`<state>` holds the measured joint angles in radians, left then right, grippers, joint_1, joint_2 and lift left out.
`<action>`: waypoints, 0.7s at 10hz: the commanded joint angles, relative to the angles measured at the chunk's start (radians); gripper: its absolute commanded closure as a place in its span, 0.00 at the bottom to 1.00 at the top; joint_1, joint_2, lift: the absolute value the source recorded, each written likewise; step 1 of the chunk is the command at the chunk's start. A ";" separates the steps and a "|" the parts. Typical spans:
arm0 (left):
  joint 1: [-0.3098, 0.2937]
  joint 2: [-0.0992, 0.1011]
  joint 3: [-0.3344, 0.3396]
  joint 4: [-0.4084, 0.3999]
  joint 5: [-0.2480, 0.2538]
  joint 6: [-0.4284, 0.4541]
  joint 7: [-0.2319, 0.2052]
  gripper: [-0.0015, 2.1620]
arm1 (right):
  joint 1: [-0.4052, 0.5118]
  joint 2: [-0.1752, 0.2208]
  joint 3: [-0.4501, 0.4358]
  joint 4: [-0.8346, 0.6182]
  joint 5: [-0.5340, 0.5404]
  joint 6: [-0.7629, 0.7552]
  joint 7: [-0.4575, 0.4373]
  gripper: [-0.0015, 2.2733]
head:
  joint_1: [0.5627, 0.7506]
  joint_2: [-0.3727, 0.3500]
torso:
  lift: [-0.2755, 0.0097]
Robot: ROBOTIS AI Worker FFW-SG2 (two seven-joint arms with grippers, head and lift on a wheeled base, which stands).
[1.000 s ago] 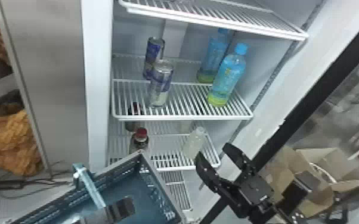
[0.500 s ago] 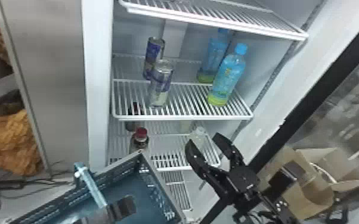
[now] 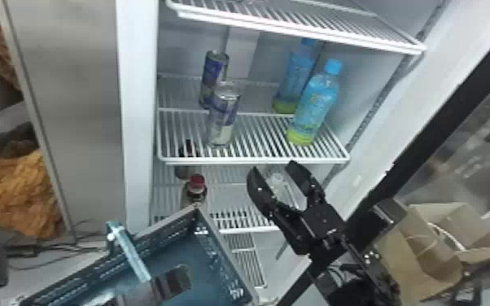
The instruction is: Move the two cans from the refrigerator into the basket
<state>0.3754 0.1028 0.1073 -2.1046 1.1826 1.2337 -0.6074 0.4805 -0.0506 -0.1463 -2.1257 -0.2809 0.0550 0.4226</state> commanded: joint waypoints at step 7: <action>-0.002 0.002 0.002 0.000 0.002 -0.004 0.000 0.56 | -0.179 -0.015 0.061 0.092 0.044 0.055 -0.047 0.12 | 0.70 0.12 | 0.84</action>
<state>0.3742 0.1034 0.1097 -2.1046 1.1845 1.2307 -0.6074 0.3172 -0.0646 -0.0912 -2.0436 -0.2390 0.1060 0.3752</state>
